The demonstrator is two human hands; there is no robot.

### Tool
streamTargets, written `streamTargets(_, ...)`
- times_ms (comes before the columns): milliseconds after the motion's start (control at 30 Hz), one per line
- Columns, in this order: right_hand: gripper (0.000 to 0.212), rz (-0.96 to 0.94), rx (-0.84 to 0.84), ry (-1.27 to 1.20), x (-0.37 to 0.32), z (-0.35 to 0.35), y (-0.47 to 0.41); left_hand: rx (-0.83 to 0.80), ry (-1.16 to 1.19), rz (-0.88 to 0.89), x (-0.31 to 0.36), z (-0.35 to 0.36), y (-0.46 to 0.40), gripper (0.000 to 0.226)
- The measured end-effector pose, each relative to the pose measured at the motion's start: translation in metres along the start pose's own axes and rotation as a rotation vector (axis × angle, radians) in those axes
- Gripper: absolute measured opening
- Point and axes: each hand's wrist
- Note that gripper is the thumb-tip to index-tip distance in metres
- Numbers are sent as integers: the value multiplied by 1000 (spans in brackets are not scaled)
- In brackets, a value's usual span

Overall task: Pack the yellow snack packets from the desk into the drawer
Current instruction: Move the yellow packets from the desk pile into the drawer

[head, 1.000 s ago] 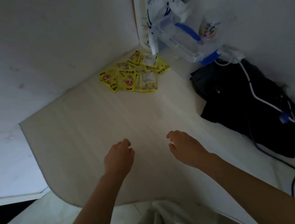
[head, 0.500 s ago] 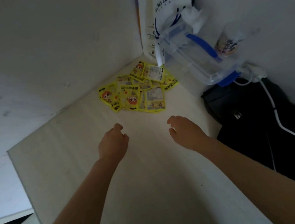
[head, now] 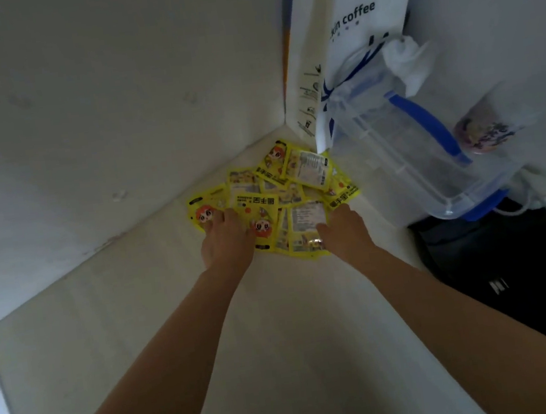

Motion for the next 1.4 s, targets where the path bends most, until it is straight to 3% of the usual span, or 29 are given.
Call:
streamTargets(167,75,178,42,-102,-14,14,-24,65,-66,-66,21,14,-14,64)
streamTargets(333,80,213,50,-45,-17,23,-26,68,48,-129,29,23,-21,75)
streamTargets(567,76,246,50,-84,-8,20,-19,-5,148,-203,27,16,-20,78)
streamTargets(700,47,217,32,-12,6,16,-7,-47,135,-212,30,12,-14,89)
streamTargets(833,37,179,8,21,18,10,7,-29,180,-192,21,16,-9,78)
streamTargets(933,33,163,1,14,26,6,12,-9,350,-199,11,12,-1,55)
streamTargets(1033,33,157,-3,-52,27,3,14,-2,475,-282,-4,-2,3,57)
streamTargets(1200,38,158,27,-226,6,12,8,90,501,-365,-27,-26,-8,37)
streamTargets(1400,50,279,89,-187,-34,28,-1,138,473,-328,-31,-34,-42,31)
Point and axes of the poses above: each hand's wrist, its own y-axis away from the middle knuckle, its own z-axis out of the palm, x = y × z, and after that the axes turned 2 degrees about x, right-handed
